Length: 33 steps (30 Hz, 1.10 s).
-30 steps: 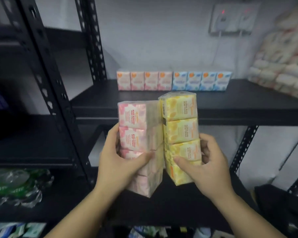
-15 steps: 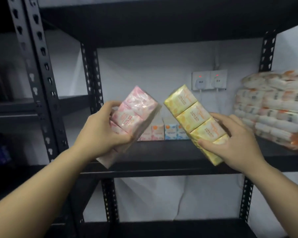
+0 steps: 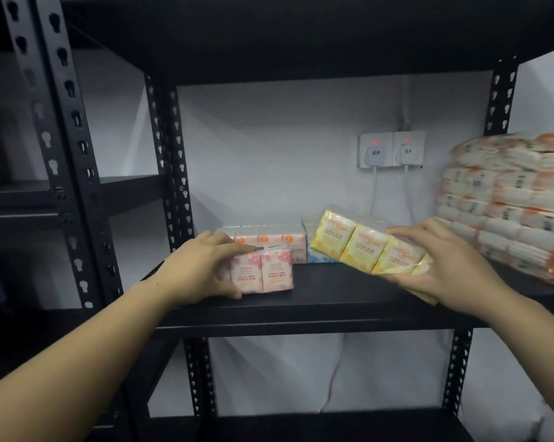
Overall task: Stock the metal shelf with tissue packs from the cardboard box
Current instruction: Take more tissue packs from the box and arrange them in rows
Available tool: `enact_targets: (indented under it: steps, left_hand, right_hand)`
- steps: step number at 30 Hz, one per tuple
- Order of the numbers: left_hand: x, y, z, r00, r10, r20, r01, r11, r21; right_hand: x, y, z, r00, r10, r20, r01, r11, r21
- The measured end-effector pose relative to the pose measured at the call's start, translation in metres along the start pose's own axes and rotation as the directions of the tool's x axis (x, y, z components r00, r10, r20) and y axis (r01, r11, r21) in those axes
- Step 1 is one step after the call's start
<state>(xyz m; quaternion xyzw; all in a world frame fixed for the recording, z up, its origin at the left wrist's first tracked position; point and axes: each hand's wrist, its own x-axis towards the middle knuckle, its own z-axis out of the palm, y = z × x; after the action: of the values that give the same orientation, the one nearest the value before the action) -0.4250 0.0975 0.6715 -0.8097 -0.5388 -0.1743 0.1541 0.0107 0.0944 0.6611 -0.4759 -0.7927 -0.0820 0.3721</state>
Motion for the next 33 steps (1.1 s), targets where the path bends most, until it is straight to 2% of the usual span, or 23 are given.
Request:
enact_targets:
  steps: [9, 13, 19, 24, 28, 33]
  left_hand:
    - [-0.003, 0.006, 0.009, 0.991, 0.003, -0.131, -0.003, 1.0, -0.003]
    - [-0.001, 0.009, 0.006, 0.994, 0.0, -0.111, -0.003, 1.0, -0.022]
    - [0.016, 0.032, -0.005, 0.994, 0.066, -0.087, -0.067, 0.998, -0.01]
    - [0.048, 0.069, 0.0, 0.991, 0.126, -0.045, -0.13, 0.986, -0.107]
    - [0.072, 0.095, 0.007, 0.988, 0.152, 0.037, -0.145, 0.977, -0.155]
    - [0.081, 0.106, 0.014, 0.99, 0.143, 0.001, -0.139, 0.965, -0.223]
  right_hand:
    - [0.015, -0.004, 0.008, 0.962, -0.036, 0.271, 0.074, 0.989, -0.131]
    - [0.019, -0.005, 0.008, 0.967, -0.033, 0.251, 0.062, 0.992, -0.112]
    - [0.016, 0.004, 0.005, 0.99, -0.004, 0.143, 0.005, 1.0, -0.009]
    - [0.0, 0.029, -0.001, 0.989, 0.127, 0.076, -0.131, 0.99, 0.059]
    - [-0.016, 0.044, -0.006, 0.96, 0.243, 0.138, -0.267, 0.943, 0.196]
    - [-0.024, 0.05, -0.006, 0.945, 0.298, 0.136, -0.322, 0.918, 0.23]
